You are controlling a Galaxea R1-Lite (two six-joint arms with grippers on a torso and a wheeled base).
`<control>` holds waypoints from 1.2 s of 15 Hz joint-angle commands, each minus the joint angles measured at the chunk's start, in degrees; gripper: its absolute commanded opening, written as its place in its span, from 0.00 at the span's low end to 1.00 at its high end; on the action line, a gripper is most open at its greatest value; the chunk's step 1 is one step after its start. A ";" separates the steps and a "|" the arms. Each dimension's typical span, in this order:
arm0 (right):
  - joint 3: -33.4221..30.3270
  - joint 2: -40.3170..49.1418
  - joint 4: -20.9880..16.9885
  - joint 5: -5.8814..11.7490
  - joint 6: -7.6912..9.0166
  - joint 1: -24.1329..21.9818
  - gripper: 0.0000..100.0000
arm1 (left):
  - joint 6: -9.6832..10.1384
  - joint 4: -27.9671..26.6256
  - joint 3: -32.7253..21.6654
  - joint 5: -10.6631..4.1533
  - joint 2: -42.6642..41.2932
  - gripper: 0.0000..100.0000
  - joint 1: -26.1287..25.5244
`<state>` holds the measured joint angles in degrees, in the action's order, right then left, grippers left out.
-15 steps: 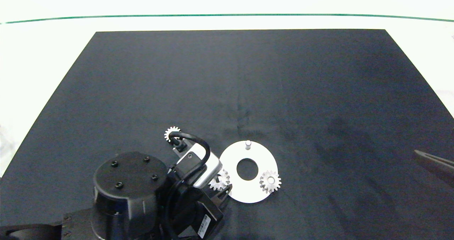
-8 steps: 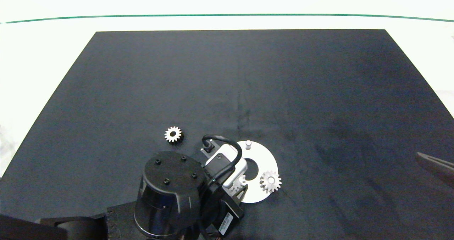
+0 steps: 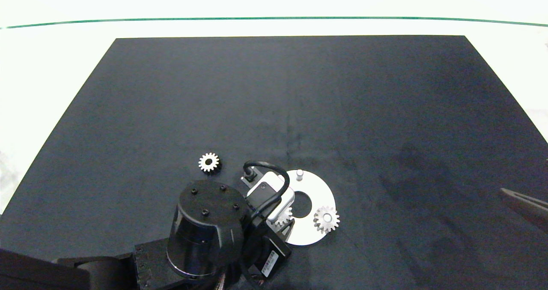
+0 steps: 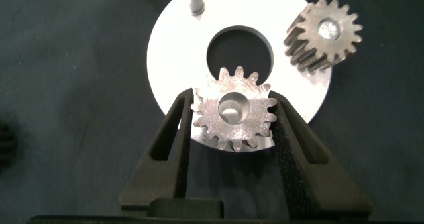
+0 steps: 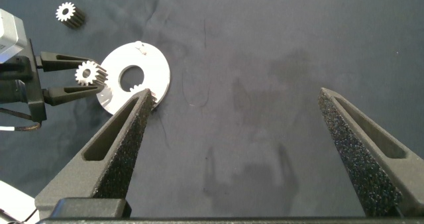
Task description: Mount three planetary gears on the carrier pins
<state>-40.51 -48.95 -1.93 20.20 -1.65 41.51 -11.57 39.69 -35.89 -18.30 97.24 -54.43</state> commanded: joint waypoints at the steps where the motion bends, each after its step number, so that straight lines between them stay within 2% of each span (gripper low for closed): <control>1: -0.01 -0.19 -0.01 0.10 -0.02 0.06 1.00 | -0.03 0.12 2.31 -0.16 -2.15 0.19 0.11; 5: -0.01 -0.45 0.08 0.10 -0.02 0.15 1.00 | 0.32 0.30 3.63 -0.33 -2.23 0.19 -0.06; 11: -0.10 -0.45 0.08 0.10 0.06 0.15 1.00 | 0.23 0.39 0.56 -0.33 0.05 0.19 -0.50; 18: -0.01 -0.19 0.08 0.10 0.06 0.15 1.00 | 0.32 0.39 0.56 -0.42 1.46 0.19 -0.50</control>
<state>-40.59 -49.14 -1.84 20.20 -1.56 41.64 -11.24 39.85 -35.46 -18.58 98.34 -55.02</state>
